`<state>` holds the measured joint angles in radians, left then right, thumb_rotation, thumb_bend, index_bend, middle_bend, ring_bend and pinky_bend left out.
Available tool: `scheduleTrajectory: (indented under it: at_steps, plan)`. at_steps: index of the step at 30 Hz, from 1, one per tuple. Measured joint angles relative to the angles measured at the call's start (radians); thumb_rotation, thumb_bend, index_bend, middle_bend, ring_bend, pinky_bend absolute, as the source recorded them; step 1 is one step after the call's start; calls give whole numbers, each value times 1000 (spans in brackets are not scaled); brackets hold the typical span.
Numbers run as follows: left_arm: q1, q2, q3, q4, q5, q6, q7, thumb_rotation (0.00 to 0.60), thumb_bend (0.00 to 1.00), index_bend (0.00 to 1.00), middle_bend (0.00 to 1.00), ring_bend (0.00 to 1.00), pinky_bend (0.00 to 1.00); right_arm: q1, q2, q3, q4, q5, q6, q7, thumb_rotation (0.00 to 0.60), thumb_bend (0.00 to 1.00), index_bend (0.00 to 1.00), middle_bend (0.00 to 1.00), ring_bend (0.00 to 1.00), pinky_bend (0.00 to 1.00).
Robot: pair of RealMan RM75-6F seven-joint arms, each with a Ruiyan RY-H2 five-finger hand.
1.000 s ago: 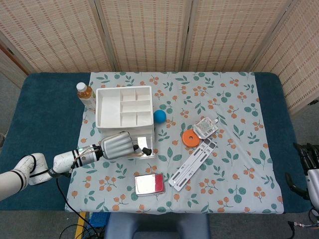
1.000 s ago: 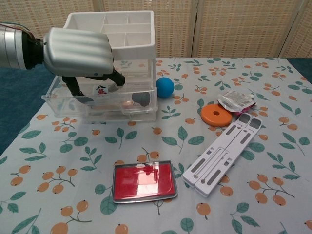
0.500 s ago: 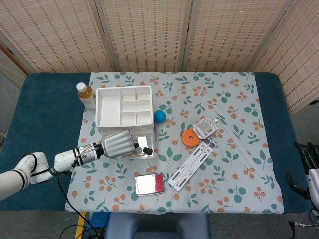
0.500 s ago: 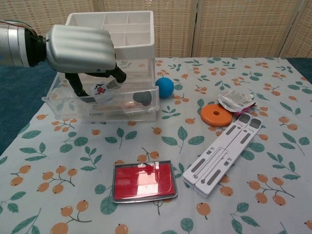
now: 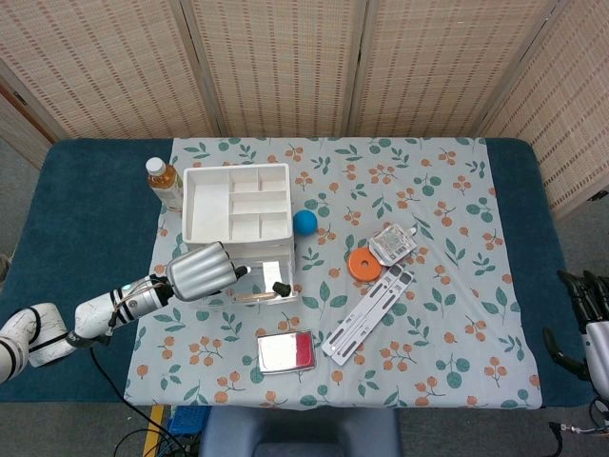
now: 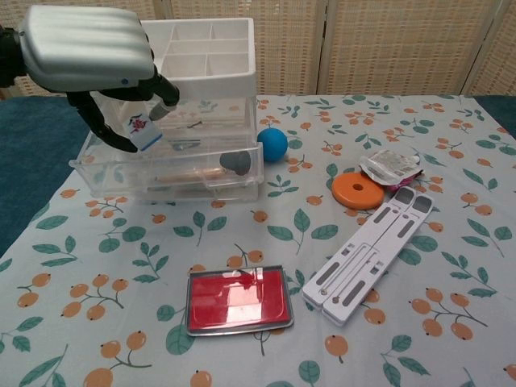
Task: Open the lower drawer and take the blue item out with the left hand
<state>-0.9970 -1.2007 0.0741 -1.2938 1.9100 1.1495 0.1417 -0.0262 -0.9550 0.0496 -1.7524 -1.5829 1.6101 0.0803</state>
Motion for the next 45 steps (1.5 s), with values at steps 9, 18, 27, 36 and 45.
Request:
scheduleTrajectory:
  at_steps: [9, 18, 27, 36, 45]
  plan:
    - [117, 86, 4, -69, -51, 84, 28, 600, 162, 561, 922, 1000, 1000, 13, -5, 4, 16, -4, -11, 16, 600, 432, 0, 113, 0, 23]
    - [248, 131, 13, -71, -138, 132, 10, 600, 163, 560, 922, 1000, 1000, 17, -3, 4, 14, -14, -9, 18, 600, 432, 0, 113, 0, 24]
    - [308, 88, 20, -20, -205, 73, 13, 600, 163, 554, 922, 1000, 1000, 19, 2, 3, 1, -20, -7, 6, 600, 432, 0, 113, 0, 24]
    - [325, 4, 7, 70, -279, -37, -15, 600, 162, 527, 922, 1000, 1000, 12, 6, 0, -10, -19, 2, -4, 600, 432, 0, 113, 0, 23]
    - [335, -42, -10, 104, -305, -66, -50, 600, 163, 402, 911, 1000, 1000, 13, 6, 0, -12, -17, 0, -8, 600, 432, 0, 113, 0, 23]
